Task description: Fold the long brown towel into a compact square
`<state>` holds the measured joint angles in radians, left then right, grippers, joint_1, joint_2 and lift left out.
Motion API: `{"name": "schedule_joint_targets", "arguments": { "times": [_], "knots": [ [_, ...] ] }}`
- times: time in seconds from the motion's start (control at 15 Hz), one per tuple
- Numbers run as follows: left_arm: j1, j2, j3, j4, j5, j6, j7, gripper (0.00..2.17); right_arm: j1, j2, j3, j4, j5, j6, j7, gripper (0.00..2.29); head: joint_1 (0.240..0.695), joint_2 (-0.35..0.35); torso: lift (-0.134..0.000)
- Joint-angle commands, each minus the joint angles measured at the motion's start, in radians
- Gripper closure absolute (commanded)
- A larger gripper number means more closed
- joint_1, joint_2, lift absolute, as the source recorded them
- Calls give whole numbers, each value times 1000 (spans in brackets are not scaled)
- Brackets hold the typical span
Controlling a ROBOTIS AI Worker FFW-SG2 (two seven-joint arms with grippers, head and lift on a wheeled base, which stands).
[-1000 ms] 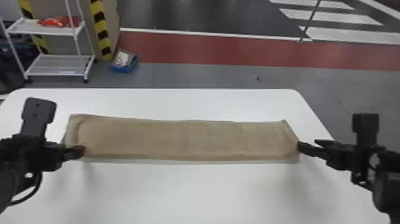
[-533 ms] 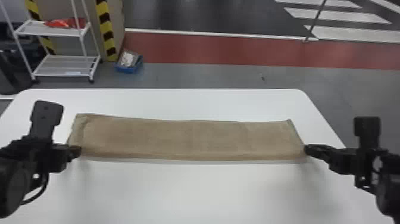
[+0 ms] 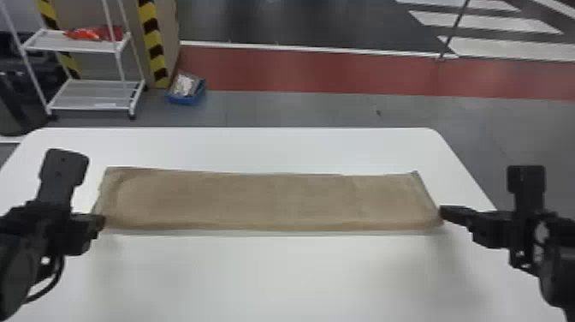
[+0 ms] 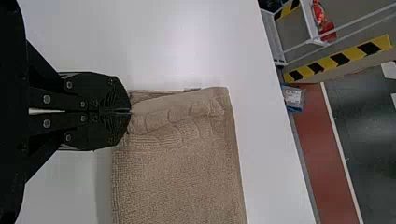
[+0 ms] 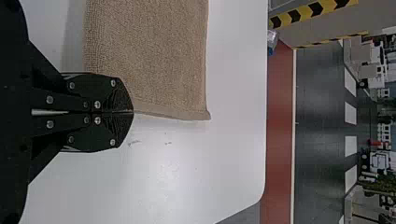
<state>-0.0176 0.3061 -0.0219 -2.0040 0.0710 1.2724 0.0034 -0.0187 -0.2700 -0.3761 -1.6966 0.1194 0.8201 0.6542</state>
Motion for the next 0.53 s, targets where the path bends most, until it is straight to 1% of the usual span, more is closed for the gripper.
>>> {"name": "schedule_joint_targets", "arguments": {
  "times": [0.0, 0.13, 0.2, 0.4, 0.47],
  "knots": [
    [31, 2, 16, -75, -20, 49, 0, 1629, -12, 0, 22, 0, 8, 1, -1, 1663, 695, -113, -123],
    [54, 5, 30, -102, -30, 58, -5, 1629, -15, 5, 33, -2, 16, 1, -1, 1663, 695, -104, -123],
    [59, 5, 40, -104, -30, 62, -6, 1629, -15, 12, 34, -2, 25, 1, -1, 1663, 695, -99, -123],
    [67, 5, 45, -104, -30, 58, -3, 1625, -10, 14, 37, -2, 29, 1, -1, 1659, 695, -77, -123],
    [68, 5, 45, -104, -28, 55, 0, 1588, -7, 14, 37, -2, 29, -2, -1, 1551, 695, -75, -123]
  ]
}}
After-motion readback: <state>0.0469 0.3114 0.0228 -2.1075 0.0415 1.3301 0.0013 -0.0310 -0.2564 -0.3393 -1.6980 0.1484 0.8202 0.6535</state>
